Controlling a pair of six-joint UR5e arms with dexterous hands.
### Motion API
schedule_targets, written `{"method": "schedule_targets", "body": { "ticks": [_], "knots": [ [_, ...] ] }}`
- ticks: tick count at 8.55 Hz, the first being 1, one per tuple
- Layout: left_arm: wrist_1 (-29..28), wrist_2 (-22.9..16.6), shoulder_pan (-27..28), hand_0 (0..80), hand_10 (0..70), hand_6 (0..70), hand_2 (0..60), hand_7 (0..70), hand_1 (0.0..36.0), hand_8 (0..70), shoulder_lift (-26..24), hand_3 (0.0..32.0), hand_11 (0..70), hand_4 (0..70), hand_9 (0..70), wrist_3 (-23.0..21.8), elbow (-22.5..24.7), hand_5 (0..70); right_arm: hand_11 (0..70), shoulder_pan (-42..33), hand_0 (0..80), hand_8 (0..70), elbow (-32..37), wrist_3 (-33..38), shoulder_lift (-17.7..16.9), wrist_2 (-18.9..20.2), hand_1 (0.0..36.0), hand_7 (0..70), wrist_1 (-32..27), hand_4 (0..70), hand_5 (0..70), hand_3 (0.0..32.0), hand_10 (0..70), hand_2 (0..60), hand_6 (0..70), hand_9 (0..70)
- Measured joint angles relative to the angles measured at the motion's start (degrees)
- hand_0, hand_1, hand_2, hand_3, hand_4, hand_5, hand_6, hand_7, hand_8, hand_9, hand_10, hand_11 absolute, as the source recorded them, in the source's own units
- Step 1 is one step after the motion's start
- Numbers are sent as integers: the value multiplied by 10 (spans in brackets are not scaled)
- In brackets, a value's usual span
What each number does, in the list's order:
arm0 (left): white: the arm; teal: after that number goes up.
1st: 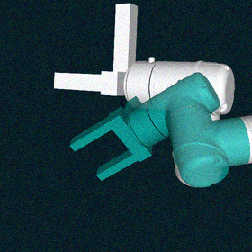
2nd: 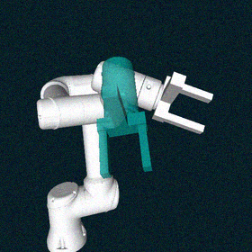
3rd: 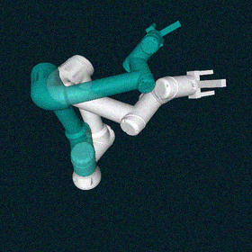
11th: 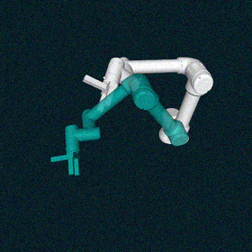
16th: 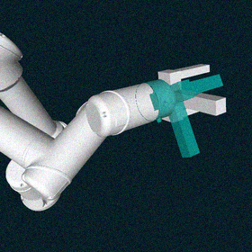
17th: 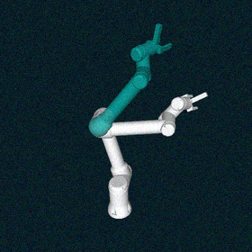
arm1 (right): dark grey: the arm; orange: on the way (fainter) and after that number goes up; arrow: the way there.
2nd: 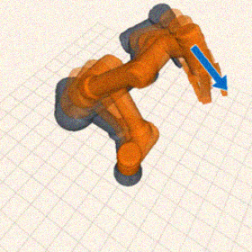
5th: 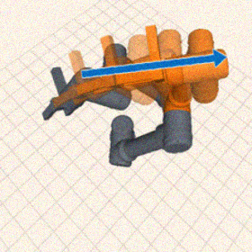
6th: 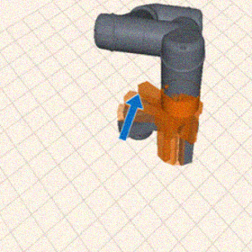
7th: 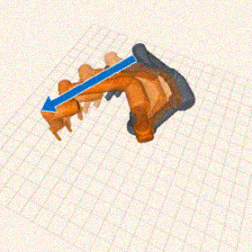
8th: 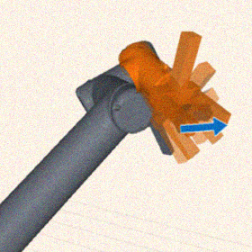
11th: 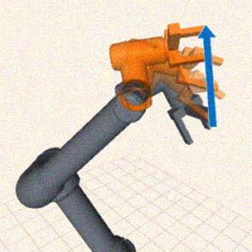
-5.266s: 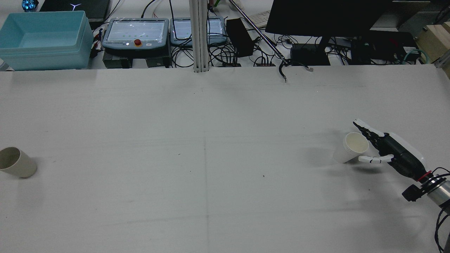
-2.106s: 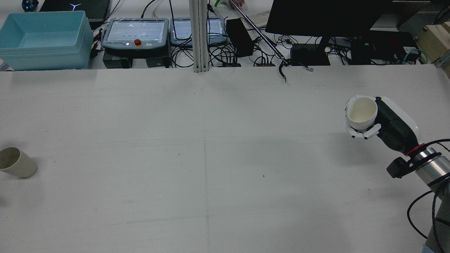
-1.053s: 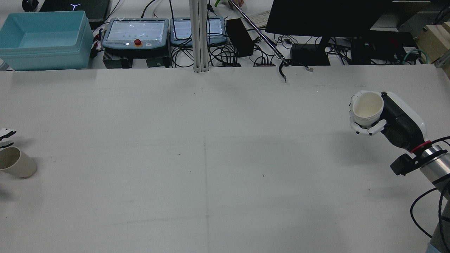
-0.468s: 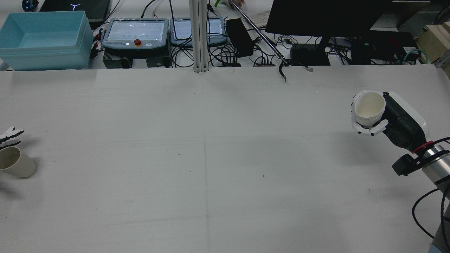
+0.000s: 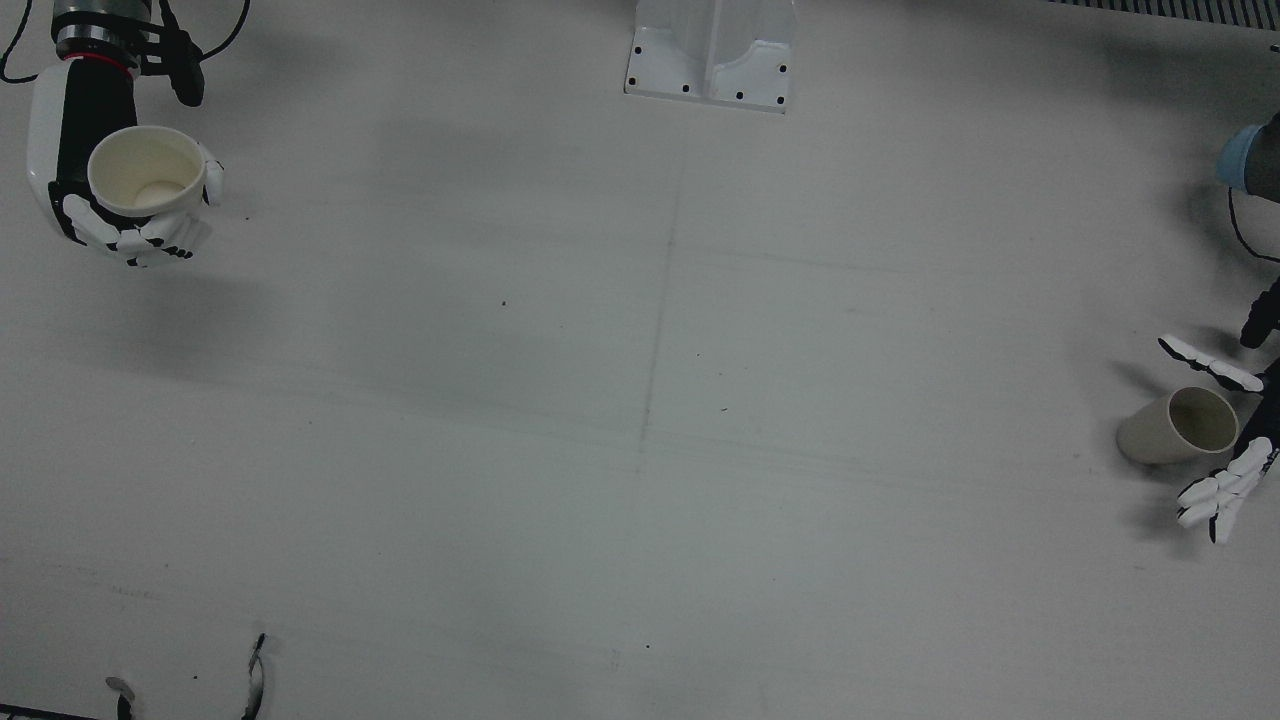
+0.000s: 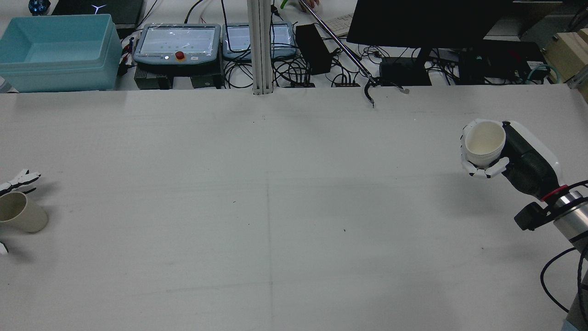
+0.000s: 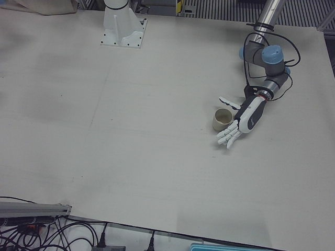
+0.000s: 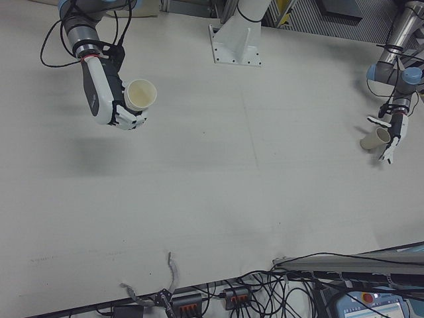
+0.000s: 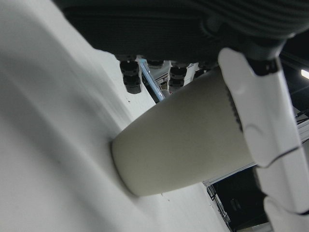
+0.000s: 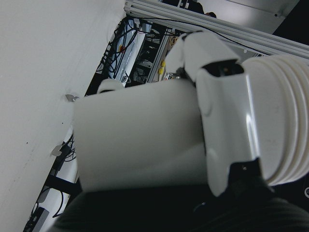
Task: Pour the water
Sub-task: 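Bring the left hand to the other white cup and close around it, then lift the cup with the left hand and carry it toward table center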
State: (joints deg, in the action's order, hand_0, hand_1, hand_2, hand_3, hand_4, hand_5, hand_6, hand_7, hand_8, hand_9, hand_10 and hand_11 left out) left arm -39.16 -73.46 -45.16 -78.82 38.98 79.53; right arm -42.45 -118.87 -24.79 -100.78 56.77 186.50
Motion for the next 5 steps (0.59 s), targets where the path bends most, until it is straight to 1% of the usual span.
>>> {"method": "schedule_targets", "body": {
  "ticks": [1,2,3,4,5],
  "knots": [
    [-1,1,2,565,101,94,0,143,121,11,-2,0,163,367,37,-1,0,477,700,-1,800,700,0,0,-1,0,360,700,0,275,700,0,700,600,700,700],
    [-4,3,2,577,106,106,0,163,135,17,-3,0,167,519,46,-4,1,700,700,-2,800,700,0,1,-3,0,360,700,0,274,700,0,700,600,700,700],
    [-8,5,2,576,112,128,32,186,143,33,-4,0,171,688,66,-8,5,700,700,-4,800,700,0,2,-6,0,360,700,0,270,700,0,700,600,700,700],
    [-6,7,2,589,122,163,80,206,155,55,-4,0,183,700,90,-11,11,700,700,-6,800,700,0,3,-8,0,360,700,0,273,700,0,700,600,700,700],
    [1,8,2,627,137,190,335,221,246,74,-4,0,208,700,110,-16,19,700,700,-9,800,700,1,4,-9,0,360,700,0,274,695,0,700,600,700,700]
  ]
}}
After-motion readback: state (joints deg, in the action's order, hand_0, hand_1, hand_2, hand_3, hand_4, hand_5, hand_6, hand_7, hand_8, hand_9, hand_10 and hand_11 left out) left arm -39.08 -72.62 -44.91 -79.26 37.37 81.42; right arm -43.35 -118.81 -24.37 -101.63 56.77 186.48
